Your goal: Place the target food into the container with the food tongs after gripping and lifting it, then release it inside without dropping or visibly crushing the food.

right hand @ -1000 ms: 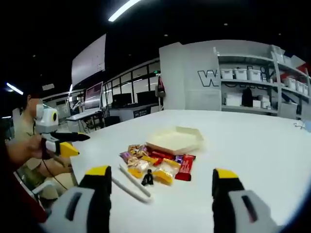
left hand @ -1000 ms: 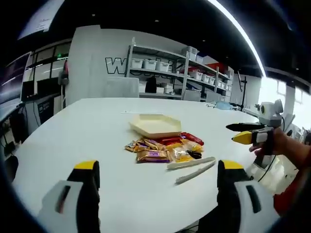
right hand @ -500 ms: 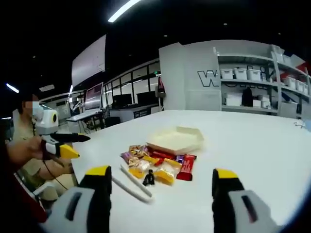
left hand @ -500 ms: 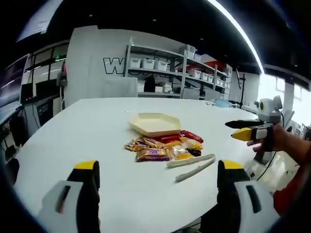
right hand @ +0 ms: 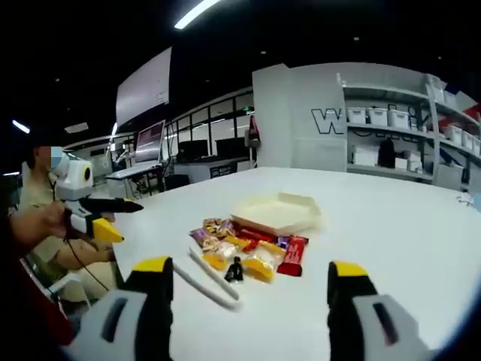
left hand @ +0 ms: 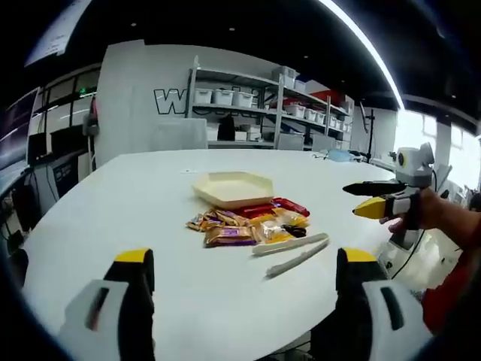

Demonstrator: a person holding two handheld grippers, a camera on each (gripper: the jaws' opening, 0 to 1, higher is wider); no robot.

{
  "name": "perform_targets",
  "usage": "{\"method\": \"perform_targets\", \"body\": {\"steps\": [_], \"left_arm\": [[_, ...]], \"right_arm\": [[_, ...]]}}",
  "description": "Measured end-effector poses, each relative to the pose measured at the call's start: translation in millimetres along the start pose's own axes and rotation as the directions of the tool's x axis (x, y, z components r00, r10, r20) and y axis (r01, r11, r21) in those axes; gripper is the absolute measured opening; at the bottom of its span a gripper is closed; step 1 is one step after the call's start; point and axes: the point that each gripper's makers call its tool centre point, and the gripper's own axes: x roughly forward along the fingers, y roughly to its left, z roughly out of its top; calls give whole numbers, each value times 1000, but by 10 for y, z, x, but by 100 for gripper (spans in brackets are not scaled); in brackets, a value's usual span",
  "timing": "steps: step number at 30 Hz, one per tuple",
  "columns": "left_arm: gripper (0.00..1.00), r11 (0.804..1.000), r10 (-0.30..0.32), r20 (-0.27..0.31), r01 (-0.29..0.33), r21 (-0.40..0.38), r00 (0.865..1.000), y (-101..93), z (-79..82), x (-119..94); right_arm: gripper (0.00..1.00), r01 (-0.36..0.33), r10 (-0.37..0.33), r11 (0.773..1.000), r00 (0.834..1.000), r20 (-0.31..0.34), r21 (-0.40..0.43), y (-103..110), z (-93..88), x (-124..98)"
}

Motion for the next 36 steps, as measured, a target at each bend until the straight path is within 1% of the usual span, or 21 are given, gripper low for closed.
{"method": "perform_targets", "body": {"steps": [4, 7, 10, 14, 19, 23, 25, 29, 33, 36], "left_arm": [[99, 1000, -5, -8, 5, 19, 1000, -27, -16, 10], [99, 1000, -6, -16, 7, 25, 1000, -39, -27, 14], [99, 999, -14, -20, 14, 35, 1000, -58, -32, 16], [99, 999, -12, -49, 14, 41, 999, -58, -78, 29], [99, 999, -17, -39, 18, 34, 999, -69, -69, 37], [99, 999, -23, -46, 25, 37, 999, -84, -85, 50], [99, 999, -34, -59, 36, 37, 998, -104, -112, 60], [99, 997, -54, -60, 57, 48, 997, -152, -126, 83], [99, 996, -70, -82, 74, 50, 994, -182, -170, 116], [99, 995, -81, -85, 86, 56, 993, -203, -182, 133]], "right_arm": [[82, -7, 7, 1000, 1000, 0, -3, 10, -6, 0], [84, -9, 9, 1000, 1000, -1, 9, 7, -9, 2], [85, -8, 8, 1000, 1000, 11, 15, -2, 3, 3], [86, -9, 9, 1000, 1000, 7, 22, 2, -14, -2], [87, -13, 13, 1000, 1000, 10, 26, 7, -21, 3], [88, -18, 18, 999, 1000, -1, 27, 18, -50, 9], [89, -21, 21, 999, 1000, -2, 27, 24, -64, 13], [89, -30, 31, 999, 999, -12, 17, 51, -93, 21], [90, -35, 35, 999, 999, -19, 7, 69, -115, 37], [92, -35, 35, 999, 999, -20, 11, 77, -135, 55]]}}
